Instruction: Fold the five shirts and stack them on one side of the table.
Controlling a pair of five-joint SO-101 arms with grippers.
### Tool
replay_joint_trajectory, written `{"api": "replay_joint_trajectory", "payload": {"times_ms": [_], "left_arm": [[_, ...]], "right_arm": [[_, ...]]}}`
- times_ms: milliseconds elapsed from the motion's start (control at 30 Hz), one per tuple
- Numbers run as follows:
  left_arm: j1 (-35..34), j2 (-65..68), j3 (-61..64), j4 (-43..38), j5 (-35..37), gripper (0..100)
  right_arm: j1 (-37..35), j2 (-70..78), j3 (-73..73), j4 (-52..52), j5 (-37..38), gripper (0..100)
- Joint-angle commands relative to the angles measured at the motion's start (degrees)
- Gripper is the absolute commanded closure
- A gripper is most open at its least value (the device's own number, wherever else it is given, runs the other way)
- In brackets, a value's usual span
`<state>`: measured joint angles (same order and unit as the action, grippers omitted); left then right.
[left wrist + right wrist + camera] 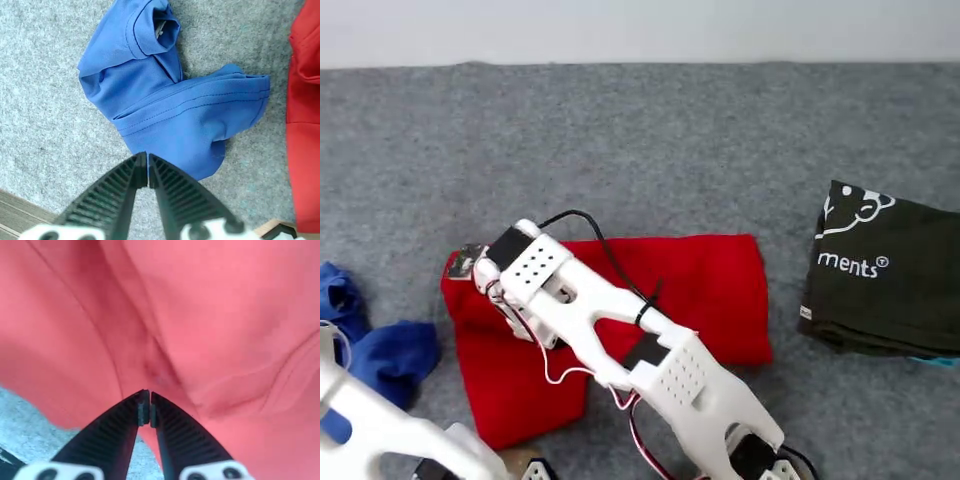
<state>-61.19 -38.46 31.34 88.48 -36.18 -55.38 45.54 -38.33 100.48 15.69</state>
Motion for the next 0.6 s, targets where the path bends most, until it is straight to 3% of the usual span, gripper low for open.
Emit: {"api": "replay_joint_trajectory", "payload": {"times_ms": [0,333,567], "left_arm": [[0.2,-1.8,-1.2,0.3,-0.4,99],[0.2,-1.8,-1.2,0.2,-0.4,99],[0.2,-1.8,-1.2,0.4,-0.4,99]], "right_arm": [[1.1,-6.1,0.4,2.4,0.0,98.9],[7.9,-3.4,0.4,-5.2,3.8,98.9],[2.7,4.9,0.4,-2.2,3.7,98.9]]}}
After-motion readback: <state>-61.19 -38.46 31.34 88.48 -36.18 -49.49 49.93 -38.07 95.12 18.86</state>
